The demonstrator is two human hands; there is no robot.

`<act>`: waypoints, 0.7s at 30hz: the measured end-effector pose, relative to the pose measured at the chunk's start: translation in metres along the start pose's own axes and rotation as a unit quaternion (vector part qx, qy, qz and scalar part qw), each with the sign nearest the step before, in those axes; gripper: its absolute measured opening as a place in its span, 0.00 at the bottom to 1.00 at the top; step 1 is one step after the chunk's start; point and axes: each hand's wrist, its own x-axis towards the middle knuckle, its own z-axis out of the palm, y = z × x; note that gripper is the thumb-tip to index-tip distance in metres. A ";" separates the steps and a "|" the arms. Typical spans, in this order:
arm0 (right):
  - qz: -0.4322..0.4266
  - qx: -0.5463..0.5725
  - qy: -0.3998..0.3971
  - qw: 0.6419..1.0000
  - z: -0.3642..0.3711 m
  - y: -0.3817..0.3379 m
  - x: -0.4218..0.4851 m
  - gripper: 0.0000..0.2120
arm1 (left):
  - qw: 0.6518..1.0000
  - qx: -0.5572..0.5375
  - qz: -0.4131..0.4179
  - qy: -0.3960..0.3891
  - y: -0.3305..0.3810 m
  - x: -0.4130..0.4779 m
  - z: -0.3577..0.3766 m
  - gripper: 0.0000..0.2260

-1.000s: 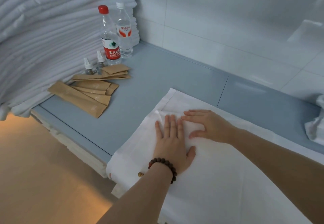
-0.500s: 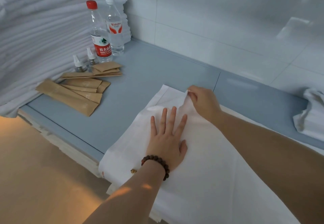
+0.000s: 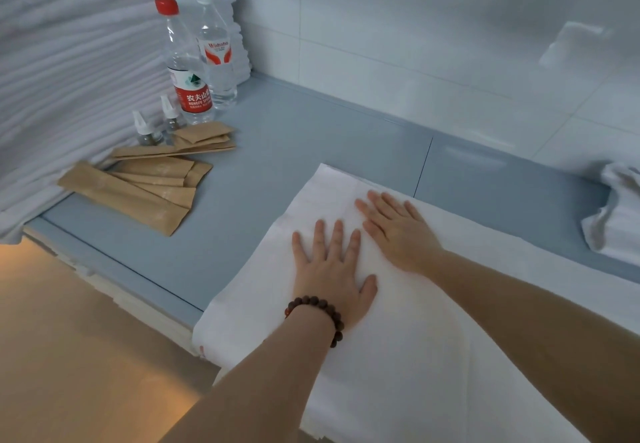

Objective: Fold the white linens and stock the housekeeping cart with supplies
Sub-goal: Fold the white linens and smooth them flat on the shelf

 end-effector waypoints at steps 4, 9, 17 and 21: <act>0.107 -0.028 -0.016 0.994 -0.007 0.002 0.017 0.24 | 1.000 -0.013 -0.001 -0.001 -0.001 0.000 0.001 0.36; 0.022 0.014 0.051 0.998 0.008 -0.035 -0.007 0.24 | 1.000 -0.008 -0.001 0.006 -0.002 0.000 0.005 0.34; 0.225 0.008 0.001 0.974 0.002 0.068 -0.099 0.24 | 1.000 0.011 -0.001 -0.003 -0.007 0.003 0.006 0.35; 0.251 -0.010 0.020 0.968 0.001 0.076 -0.156 0.26 | 0.999 0.015 -0.028 -0.026 0.002 0.005 0.002 0.35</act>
